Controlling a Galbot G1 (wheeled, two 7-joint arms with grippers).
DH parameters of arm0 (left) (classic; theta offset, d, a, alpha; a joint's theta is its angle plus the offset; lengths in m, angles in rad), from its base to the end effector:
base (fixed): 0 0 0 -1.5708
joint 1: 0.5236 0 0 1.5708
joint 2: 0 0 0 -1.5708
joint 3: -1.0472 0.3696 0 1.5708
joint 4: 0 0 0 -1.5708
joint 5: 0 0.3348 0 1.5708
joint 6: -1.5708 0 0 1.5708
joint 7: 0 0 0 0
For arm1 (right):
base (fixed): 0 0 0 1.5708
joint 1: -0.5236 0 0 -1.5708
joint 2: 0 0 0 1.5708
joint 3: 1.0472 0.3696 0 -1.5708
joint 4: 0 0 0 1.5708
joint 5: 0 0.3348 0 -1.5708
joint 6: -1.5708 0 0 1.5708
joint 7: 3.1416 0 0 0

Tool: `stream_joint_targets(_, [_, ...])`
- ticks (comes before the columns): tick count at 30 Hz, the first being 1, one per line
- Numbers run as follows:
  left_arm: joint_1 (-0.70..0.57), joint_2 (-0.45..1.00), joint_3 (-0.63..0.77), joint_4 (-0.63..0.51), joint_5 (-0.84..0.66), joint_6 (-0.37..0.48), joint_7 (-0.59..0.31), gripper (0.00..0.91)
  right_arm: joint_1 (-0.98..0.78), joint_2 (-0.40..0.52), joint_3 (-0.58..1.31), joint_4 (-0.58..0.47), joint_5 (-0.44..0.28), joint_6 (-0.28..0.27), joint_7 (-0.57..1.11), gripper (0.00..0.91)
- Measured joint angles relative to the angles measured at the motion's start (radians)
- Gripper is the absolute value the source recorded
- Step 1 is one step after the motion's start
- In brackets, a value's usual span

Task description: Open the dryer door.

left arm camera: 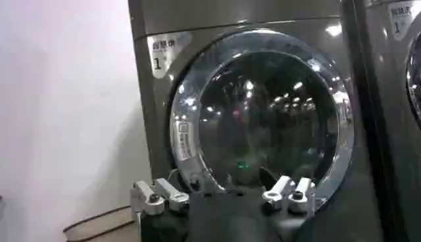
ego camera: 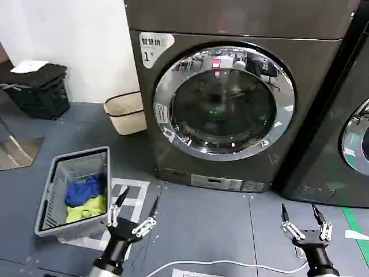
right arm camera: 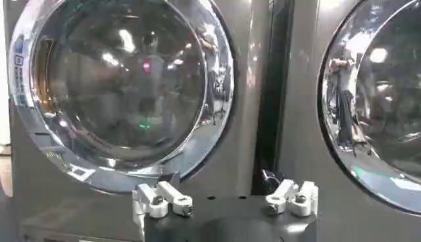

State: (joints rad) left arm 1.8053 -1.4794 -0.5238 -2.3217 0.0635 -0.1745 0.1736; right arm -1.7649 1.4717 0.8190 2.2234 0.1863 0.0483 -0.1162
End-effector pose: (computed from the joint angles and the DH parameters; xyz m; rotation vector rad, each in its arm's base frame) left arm 0.0811 0.0129 -0.2704 0.3678 2.9542 0.2070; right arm 0.0879 -0.0935 -0.2862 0.0810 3.1287 -0.1281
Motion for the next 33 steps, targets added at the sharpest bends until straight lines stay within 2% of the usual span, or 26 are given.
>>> stream_joint_targets(2, [0.001, 0.0, 0.0, -0.001, 0.001, 0.0, 0.0, 0.907, 0.006, -0.007, -0.007, 0.001, 0.004, 0.004, 0.005, 0.907])
stream_joint_targets(9, [0.008, 0.001, 0.0, -0.016, 0.002, 0.0, 0.001, 0.907, 0.044, -0.056, -0.031, 0.02, 0.056, -0.035, 0.002, 0.907])
stream_joint_targets(18, [0.022, 0.001, -0.004, -0.036, 0.012, 0.0, 0.001, 0.907, 0.131, -0.189, -0.09, -0.017, 0.144, -0.059, 0.004, 0.907])
stream_joint_targets(26, [0.025, 0.001, -0.007, -0.043, 0.019, -0.001, 0.002, 0.907, 0.219, -0.307, -0.135, -0.044, 0.17, -0.085, 0.008, 0.907])
stream_joint_targets(33, [0.028, 0.002, -0.007, -0.054, 0.024, 0.0, 0.003, 0.907, 0.298, -0.374, -0.168, -0.074, 0.199, -0.084, 0.005, 0.907])
